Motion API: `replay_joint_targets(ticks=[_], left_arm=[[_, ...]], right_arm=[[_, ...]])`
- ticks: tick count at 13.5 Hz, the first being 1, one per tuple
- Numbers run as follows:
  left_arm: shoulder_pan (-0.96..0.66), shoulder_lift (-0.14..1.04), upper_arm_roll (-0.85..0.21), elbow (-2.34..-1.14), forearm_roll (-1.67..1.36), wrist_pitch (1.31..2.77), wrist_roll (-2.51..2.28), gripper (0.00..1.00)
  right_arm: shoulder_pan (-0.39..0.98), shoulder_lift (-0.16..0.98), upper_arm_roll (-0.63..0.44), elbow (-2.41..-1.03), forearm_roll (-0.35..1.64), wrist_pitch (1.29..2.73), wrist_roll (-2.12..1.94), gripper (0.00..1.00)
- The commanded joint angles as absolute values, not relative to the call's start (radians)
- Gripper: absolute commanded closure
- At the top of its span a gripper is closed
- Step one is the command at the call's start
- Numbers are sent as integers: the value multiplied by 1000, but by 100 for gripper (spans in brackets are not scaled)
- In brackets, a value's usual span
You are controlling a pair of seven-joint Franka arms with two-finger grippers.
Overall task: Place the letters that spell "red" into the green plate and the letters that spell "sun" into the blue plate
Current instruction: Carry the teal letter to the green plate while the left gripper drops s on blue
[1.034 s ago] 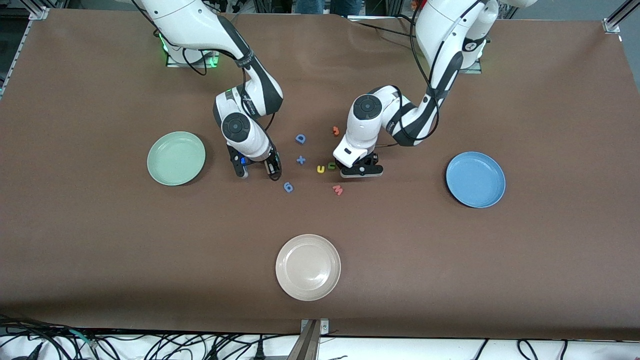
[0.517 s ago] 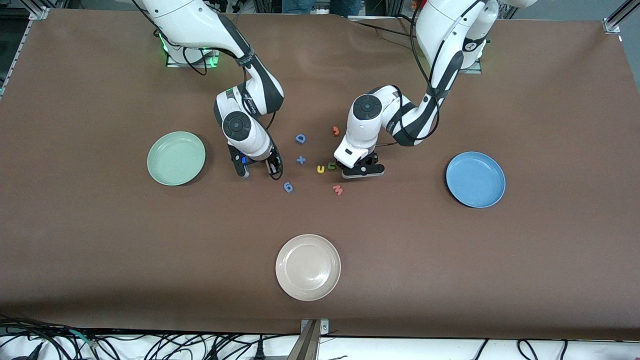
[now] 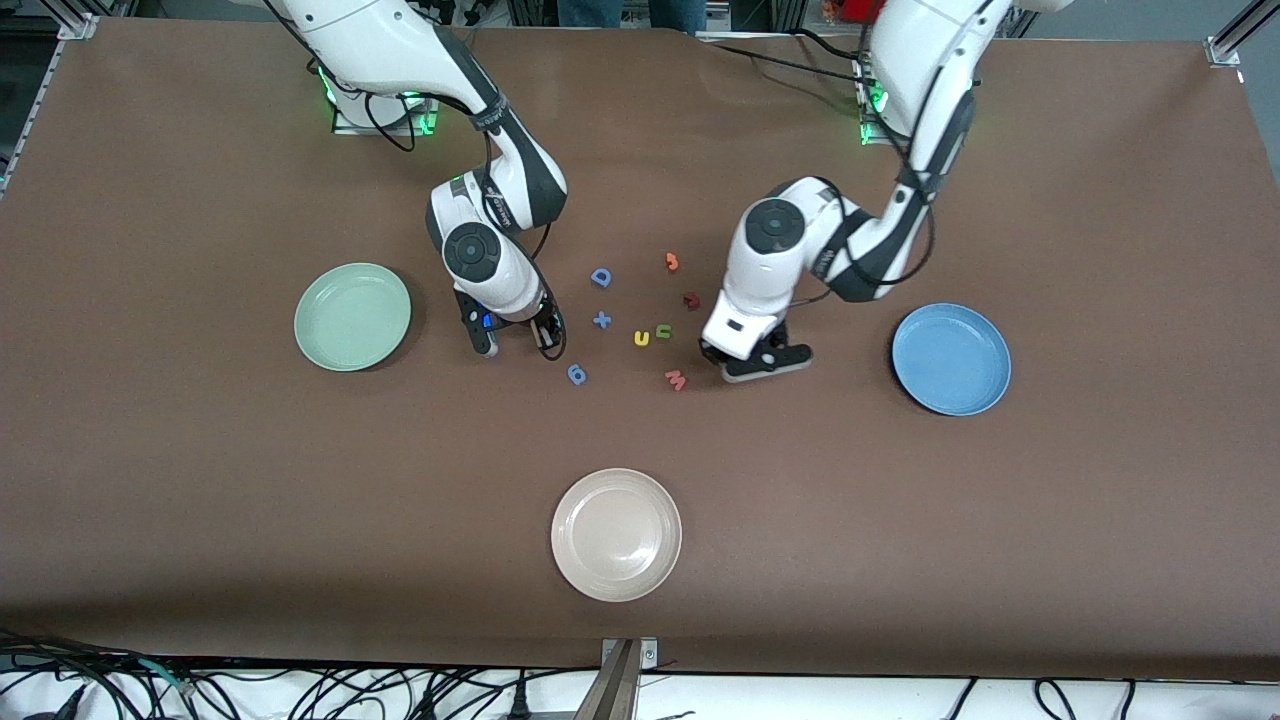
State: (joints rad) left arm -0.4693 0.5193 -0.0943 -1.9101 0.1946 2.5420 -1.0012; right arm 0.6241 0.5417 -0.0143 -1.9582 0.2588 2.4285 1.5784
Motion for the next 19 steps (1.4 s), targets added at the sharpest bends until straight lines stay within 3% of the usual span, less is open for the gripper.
replay_joint_targets(ticks=[1,5,10,13,14,15,16,19], left_arm=[[-350,453,-129,-1934,161,2493,-959,100],[-56,436,-267,-1931,124,2393,-677,100],[130,451,-265,-1950,127,2303,-381,100],[193,465,-259,-1959,127,2250,-281,92],[201,466,-259,-1974,132,2250,-278,80],[210,462,-259,-1977,132,2250,-278,25],[216,457,-259,-1983,132,2250,-278,0],[219,449,-259,-1994,132,2249,-279,0]], right_arm=[[598,477,-49,-1902,282,2239,1500,94],[543,408,-113,-1839,293,2010,1332,94],[517,357,-297,-1827,311,1774,930,94],[517,359,-415,-1848,299,1720,692,94],[517,360,-431,-1879,296,1726,645,93],[517,364,-436,-1905,284,1741,618,93],[517,365,-445,-1940,272,1778,591,93],[517,365,-477,-2069,273,1918,473,93]])
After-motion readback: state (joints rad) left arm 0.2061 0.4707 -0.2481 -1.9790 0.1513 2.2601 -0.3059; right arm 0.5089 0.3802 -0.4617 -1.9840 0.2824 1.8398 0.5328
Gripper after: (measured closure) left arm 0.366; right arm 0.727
